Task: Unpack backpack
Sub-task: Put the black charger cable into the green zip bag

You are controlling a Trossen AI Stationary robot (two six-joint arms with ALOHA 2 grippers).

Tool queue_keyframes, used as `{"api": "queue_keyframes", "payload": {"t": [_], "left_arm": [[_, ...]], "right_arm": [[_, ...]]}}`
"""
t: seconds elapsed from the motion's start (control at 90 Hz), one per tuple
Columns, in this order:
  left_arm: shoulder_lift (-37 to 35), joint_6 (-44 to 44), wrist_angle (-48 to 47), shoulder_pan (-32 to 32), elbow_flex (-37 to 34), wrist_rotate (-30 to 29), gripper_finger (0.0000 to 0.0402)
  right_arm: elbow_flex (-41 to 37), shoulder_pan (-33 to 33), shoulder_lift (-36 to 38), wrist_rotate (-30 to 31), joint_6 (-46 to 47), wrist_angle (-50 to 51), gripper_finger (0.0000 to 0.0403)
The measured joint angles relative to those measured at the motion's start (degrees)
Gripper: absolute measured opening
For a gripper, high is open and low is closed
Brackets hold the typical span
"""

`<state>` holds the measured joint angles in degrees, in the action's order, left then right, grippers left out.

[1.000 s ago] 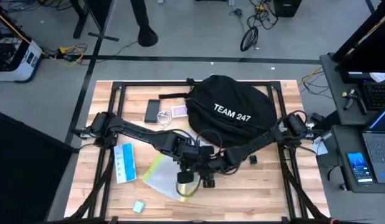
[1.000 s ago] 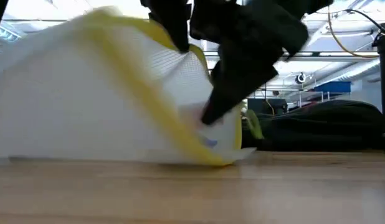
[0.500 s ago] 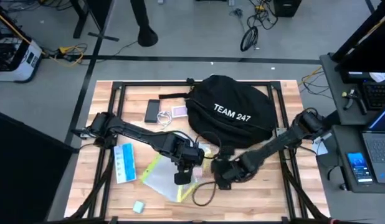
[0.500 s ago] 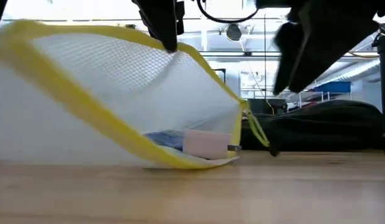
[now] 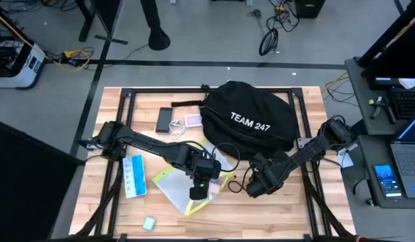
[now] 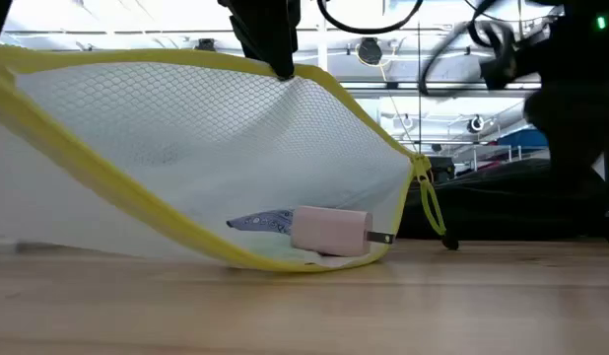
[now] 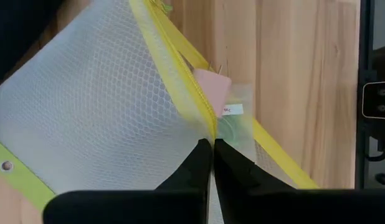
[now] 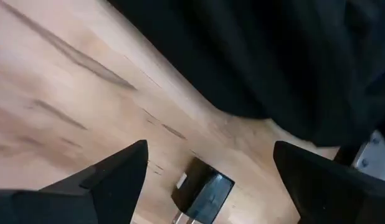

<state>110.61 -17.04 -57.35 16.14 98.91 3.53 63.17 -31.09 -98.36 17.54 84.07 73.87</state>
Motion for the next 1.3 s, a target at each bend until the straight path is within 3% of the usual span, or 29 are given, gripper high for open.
{"api": "queue_keyframes", "payload": {"t": [0.267,0.478,0.878,1.011,1.178,1.3], "left_arm": [[0.00,-0.02,-0.06,0.11,0.00,-0.04,0.0000],[0.00,-0.05,-0.06,0.11,0.00,-0.04,0.0000],[0.00,-0.04,-0.12,0.07,0.00,0.02,0.0000],[0.00,-0.04,-0.12,0.07,0.00,0.04,0.0000],[0.02,1.10,-0.12,0.07,0.00,0.09,0.0000],[0.02,1.36,-0.15,0.07,0.00,0.31,0.0000]], "right_arm": [[-10.99,-0.15,8.08,-1.30,13.22,-3.83,0.0331],[-20.13,-0.17,13.88,-3.33,17.40,-19.25,0.0331],[-21.58,-1.82,12.94,-10.05,17.32,-22.35,0.0325],[-21.58,-2.75,12.11,-10.14,17.51,-23.69,0.0276],[-21.53,-2.78,11.36,-9.02,16.71,-25.17,0.0118],[-21.54,-3.74,11.39,-6.42,12.39,-30.21,0.0118]]}}
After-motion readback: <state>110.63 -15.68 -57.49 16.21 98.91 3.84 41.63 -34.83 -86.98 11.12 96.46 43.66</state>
